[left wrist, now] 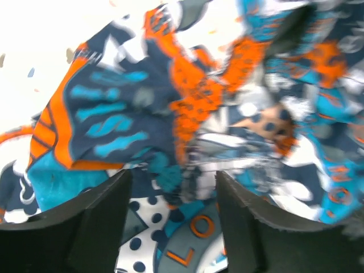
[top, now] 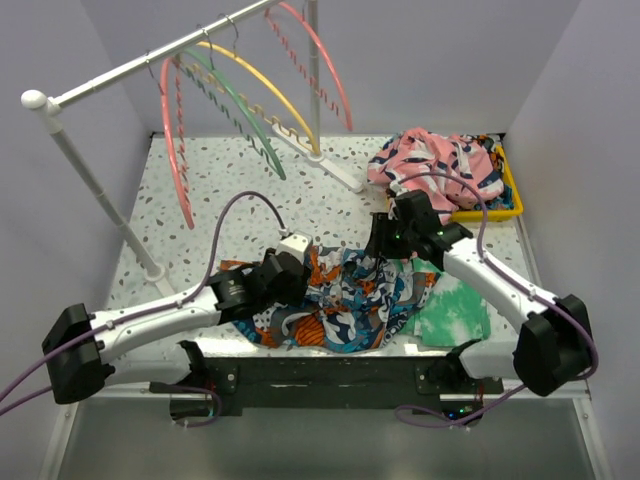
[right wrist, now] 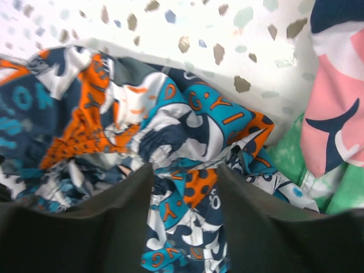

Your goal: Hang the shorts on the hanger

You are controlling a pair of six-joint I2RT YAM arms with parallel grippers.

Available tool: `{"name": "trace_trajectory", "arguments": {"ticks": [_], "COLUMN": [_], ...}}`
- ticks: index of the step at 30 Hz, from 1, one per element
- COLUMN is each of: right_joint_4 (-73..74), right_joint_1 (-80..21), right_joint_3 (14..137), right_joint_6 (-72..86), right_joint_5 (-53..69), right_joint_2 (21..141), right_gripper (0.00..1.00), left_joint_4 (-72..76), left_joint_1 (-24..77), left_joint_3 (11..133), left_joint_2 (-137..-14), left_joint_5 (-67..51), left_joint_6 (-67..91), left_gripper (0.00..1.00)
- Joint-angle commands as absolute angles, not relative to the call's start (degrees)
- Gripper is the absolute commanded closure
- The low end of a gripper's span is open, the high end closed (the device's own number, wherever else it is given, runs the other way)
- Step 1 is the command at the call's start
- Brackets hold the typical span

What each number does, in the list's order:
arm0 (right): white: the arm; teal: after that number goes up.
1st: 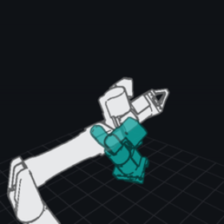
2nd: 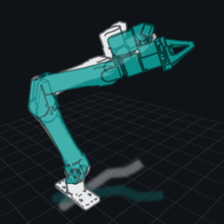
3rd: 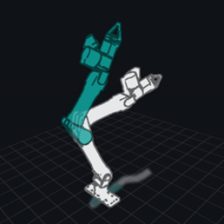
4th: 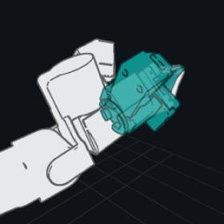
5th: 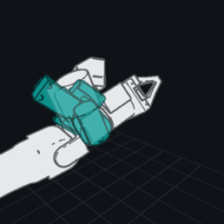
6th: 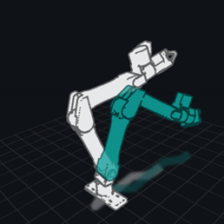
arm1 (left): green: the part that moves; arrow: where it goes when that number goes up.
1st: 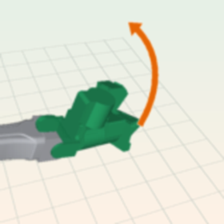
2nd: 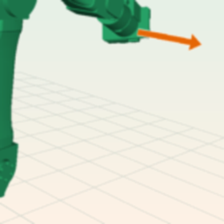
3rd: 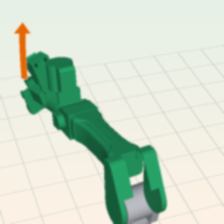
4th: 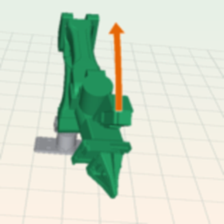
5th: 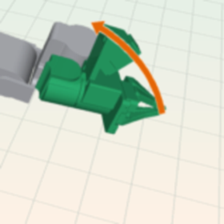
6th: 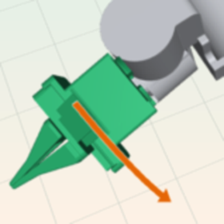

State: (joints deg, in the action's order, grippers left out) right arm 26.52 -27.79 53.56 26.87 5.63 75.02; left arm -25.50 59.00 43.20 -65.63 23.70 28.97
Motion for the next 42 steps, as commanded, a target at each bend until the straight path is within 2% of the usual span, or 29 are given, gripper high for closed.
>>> {"name": "trace_trajectory", "arguments": {"ticks": [1, 6, 11, 14, 15, 17, 18, 21, 24, 32, 37, 42], "right_joint_4": [26.63, 26.37, 25.23, 24.52, 24.35, 24.34, 24.35, 24.08, 24.08, 23.38, 22.68, 22.59], "right_joint_1": [-27.77, -27.77, -27.95, -27.95, -27.86, -27.95, -27.95, -28.21, -28.30, -28.39, -28.65, -28.83], "right_joint_3": [56.16, 55.99, 56.34, 56.42, 56.51, 57.30, 57.48, 58.18, 58.71, 59.85, 59.24, 58.62], "right_joint_6": [25.58, 26.01, 26.02, 26.10, 25.93, 25.67, 25.58, 24.96, 24.26, 23.82, 24.08, 24.17], "right_joint_5": [5.36, 5.62, 6.77, 7.12, 7.21, 7.73, 8.00, 8.61, 9.14, 10.81, 11.60, 12.57], "right_joint_2": [69.18, 66.45, 67.06, 67.85, 68.63, 69.60, 70.39, 71.36, 72.33, 73.83, 74.00, 74.00], "right_gripper": [0.42, 0.37, 0.37, 0.37, 0.36, 0.36, 0.36, 0.36, 0.36, 0.36, 0.36, 0.37], "left_joint_4": [-25.57, -27.69, -29.97, -31.72, -32.95, -37.41, -39.18, -43.68, -46.40, -54.22, -48.70, -45.80], "left_joint_1": [59.06, 59.15, 59.15, 59.15, 59.15, 59.15, 59.15, 59.15, 59.15, 58.80, 53.54, 44.39], "left_joint_3": [49.21, 55.18, 68.71, 76.18, 80.64, 84.79, 88.47, 92.45, 94.30, 98.52, 97.38, 95.98], "left_joint_2": [-58.64, -50.11, -44.57, -43.24, -43.50, -44.47, -44.91, -46.23, -48.24, -58.26, -62.22, -64.51], "left_joint_5": [11.71, -2.52, -0.71, 7.79, 16.35, 26.23, 36.72, 52.40, 62.88, 77.78, 77.35, 71.29], "left_joint_6": [20.50, 15.91, 15.29, 14.68, 14.68, 14.50, 14.85, 14.86, 13.19, 15.38, 10.03, 7.31], "left_gripper": [0.29, 0.24, 0.24, 0.28, 0.29, 0.29, 0.30, 0.32, 0.32, 0.27, 0.26, 0.28]}}
